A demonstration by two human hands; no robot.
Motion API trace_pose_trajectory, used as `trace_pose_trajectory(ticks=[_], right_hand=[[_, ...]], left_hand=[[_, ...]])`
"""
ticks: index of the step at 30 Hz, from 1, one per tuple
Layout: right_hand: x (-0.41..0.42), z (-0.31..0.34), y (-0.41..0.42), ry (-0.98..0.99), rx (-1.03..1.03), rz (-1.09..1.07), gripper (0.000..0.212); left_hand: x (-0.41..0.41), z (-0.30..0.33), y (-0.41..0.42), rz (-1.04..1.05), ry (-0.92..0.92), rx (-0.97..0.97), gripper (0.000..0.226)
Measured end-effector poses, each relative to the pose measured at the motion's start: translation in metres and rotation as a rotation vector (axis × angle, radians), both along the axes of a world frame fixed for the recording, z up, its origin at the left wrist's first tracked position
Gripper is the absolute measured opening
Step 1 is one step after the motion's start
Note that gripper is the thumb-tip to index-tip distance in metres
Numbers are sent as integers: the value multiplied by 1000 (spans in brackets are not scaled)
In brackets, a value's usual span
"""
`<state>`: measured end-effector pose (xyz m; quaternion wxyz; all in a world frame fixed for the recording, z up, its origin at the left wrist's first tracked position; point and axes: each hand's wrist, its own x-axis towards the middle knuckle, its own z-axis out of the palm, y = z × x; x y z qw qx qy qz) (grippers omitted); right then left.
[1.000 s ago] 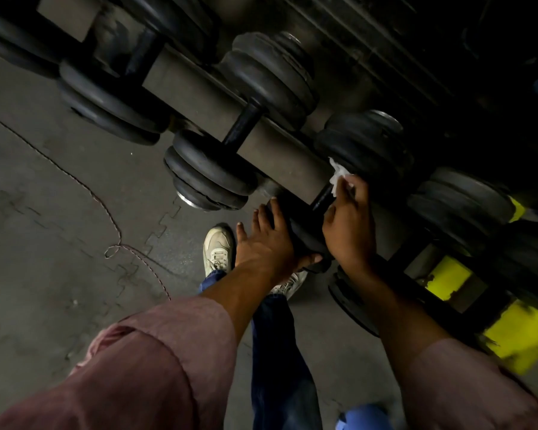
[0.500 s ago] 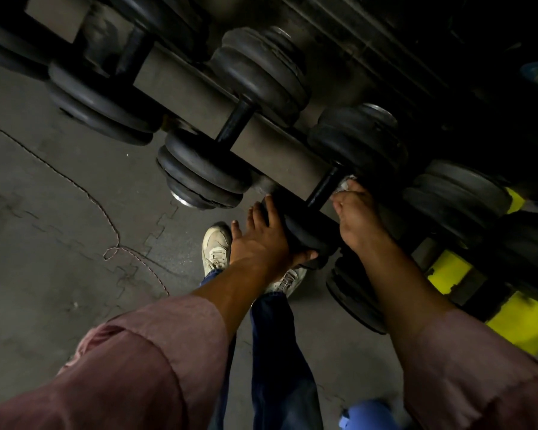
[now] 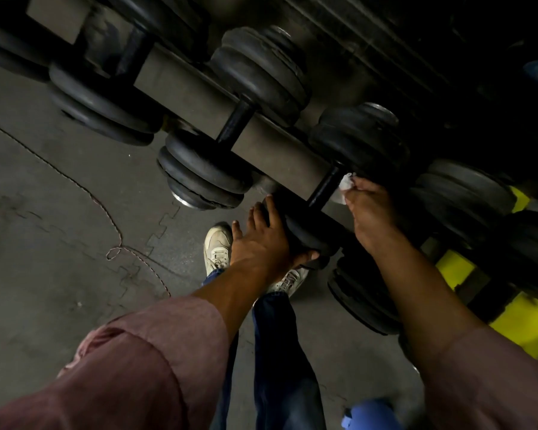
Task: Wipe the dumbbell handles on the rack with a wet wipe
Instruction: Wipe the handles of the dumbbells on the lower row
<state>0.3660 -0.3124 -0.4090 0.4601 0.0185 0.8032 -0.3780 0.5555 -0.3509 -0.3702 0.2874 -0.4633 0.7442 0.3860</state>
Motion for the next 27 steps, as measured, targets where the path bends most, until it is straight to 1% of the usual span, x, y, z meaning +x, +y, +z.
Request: trace_pose_trajectory(ticks=[2,3,5,8,12,14,16,18,20,22,24,27], right_hand=[[5,-3,-2,13,-18,-66,29],[8,-5,0,15,-12,-39,25],[16,-6,6,-5,57,86,21],[22,-4,15,-118,202,233,22],[16,-9,11,-127,274,257,23],[15,-13,8,-181,241,281,28],[16,-14,6,-280,169,265,38],[14,-13,3,-374,95,210,48],[12,-14,1,-427,38,108,51],[12,-19,2,-451,-6,8,53],[14,-20,3,-439,-13,-9,54],[13,-20,-2,-348,92,159,44]], left_hand=[[-1,1,0,4,-6,0,136],[-1,1,0,4,-9,2,136],[-1,0,0,10,-7,-1,137],[-1,-1,0,27,-5,2,138],[-2,-1,1,28,1,3,138],[-1,-1,0,18,-4,-3,137],[0,-2,1,9,-4,-14,137],[0,-3,1,7,1,-21,137],[0,-3,2,4,2,-24,137],[-1,-3,2,1,3,-27,137],[0,-4,1,7,1,-22,137],[1,-5,2,4,-11,-21,138]])
